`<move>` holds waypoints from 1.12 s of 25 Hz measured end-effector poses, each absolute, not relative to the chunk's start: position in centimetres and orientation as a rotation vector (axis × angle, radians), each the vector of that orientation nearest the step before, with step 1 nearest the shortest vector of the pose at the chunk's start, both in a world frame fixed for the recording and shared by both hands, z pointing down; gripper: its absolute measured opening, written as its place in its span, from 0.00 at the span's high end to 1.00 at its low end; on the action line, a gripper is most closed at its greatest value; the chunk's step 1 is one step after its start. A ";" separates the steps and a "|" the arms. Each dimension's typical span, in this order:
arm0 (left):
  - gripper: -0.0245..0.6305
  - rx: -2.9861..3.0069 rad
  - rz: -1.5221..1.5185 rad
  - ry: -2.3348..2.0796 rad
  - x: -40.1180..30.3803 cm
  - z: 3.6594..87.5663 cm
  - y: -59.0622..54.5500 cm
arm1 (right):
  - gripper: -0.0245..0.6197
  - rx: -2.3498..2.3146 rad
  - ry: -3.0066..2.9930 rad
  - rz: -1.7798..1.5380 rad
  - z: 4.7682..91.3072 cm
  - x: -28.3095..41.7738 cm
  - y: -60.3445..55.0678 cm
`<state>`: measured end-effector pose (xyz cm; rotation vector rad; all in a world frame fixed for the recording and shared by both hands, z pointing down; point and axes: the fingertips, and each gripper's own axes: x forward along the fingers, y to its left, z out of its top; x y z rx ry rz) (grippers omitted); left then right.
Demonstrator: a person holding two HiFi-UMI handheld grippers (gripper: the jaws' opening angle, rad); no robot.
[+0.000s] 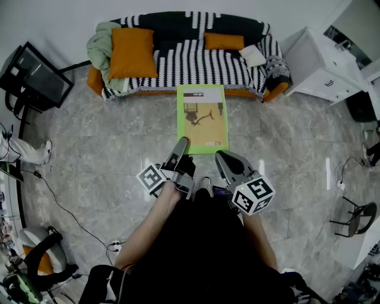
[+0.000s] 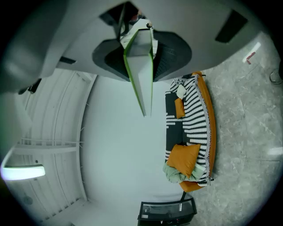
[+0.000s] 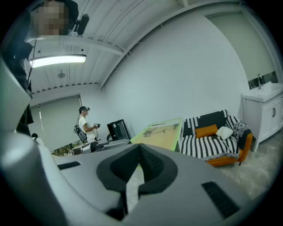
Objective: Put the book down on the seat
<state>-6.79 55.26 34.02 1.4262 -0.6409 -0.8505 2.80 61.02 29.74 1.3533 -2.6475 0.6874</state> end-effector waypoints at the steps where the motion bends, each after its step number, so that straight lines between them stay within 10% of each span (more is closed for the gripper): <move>1: 0.73 1.425 -0.851 -0.643 -6.8 34.0 55.2 | 0.94 1.349 -2.649 0.685 29.7 2.7 60.9; 28: 0.73 1.411 -0.865 -0.693 -3.4 35.0 54.8 | 0.94 1.191 -2.741 0.704 30.6 4.4 60.8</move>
